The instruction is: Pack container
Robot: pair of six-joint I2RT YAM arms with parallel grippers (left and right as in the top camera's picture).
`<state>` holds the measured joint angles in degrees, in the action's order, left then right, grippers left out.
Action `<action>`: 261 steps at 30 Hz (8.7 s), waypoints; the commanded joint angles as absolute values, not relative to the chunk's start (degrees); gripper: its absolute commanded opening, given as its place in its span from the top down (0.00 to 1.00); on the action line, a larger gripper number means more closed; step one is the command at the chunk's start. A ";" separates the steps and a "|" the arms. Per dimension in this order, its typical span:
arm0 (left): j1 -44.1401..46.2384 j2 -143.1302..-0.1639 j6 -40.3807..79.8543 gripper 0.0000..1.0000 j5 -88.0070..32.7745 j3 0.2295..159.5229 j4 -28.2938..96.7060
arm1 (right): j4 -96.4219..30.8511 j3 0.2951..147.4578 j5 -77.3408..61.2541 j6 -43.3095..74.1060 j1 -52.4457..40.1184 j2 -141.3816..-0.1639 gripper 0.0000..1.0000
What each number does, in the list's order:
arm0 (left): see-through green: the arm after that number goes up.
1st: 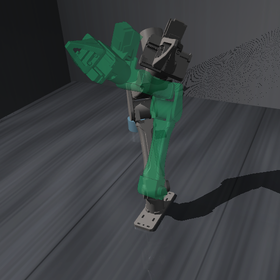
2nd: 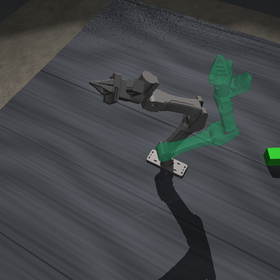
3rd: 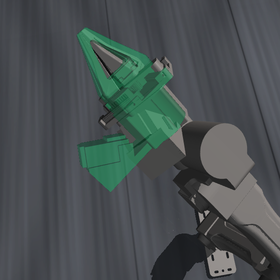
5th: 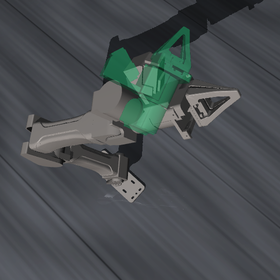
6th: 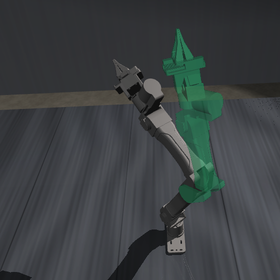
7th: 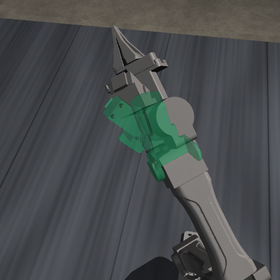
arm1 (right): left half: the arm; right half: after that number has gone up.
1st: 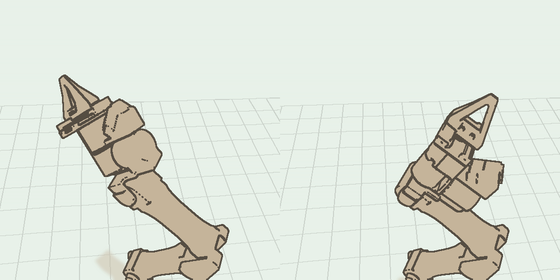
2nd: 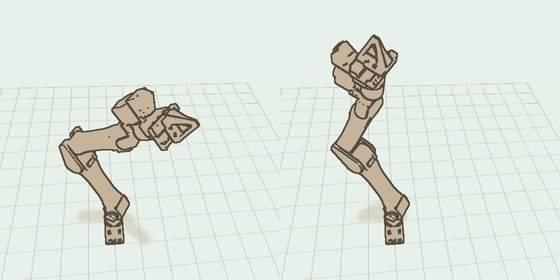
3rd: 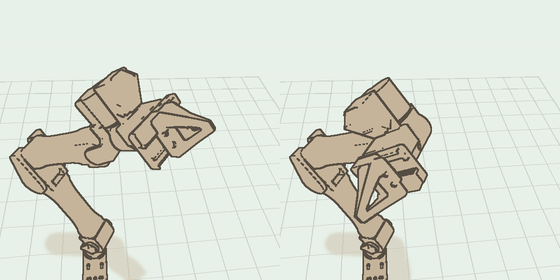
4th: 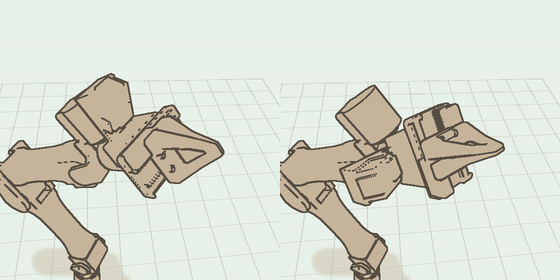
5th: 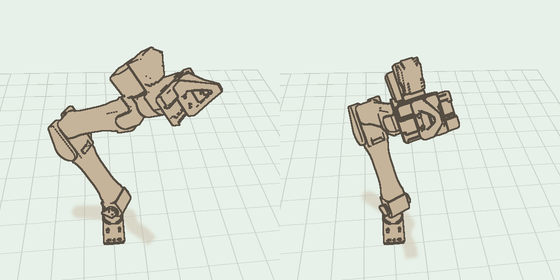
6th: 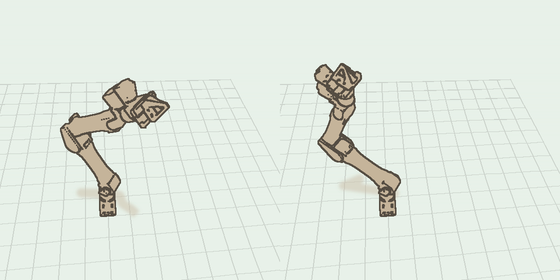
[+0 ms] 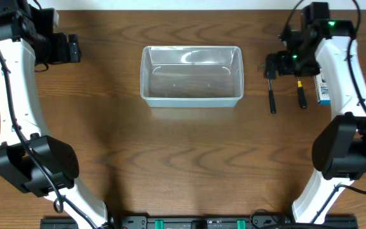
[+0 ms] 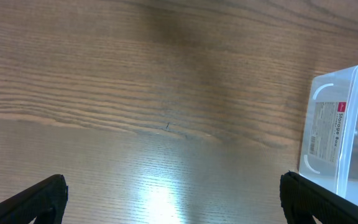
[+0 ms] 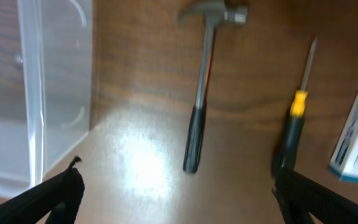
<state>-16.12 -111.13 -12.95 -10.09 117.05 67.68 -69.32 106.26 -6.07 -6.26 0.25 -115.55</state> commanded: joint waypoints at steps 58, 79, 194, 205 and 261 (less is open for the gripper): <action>-16.32 -110.96 -13.69 0.02 -9.58 117.10 67.88 | -61.28 105.62 1.45 -1.32 -2.70 -126.80 0.01; -16.32 -110.96 -13.69 0.02 -9.61 117.10 67.88 | -63.75 105.62 1.02 4.03 -2.66 -128.62 0.01; -16.32 -110.96 -13.69 0.02 -9.61 117.10 67.88 | -59.64 109.21 -2.35 -1.32 -0.78 -134.21 0.01; -16.32 -110.96 -13.69 0.02 -9.58 117.10 67.88 | -61.06 109.16 -1.06 -1.32 -0.78 -134.21 0.01; -16.32 -110.96 -13.69 0.02 -9.58 117.10 67.88 | -55.75 109.19 -0.25 -2.22 -0.78 -136.40 0.51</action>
<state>-16.12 -111.13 -13.37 -10.09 117.05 67.68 -55.94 108.38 -0.23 -2.11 -1.08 -135.06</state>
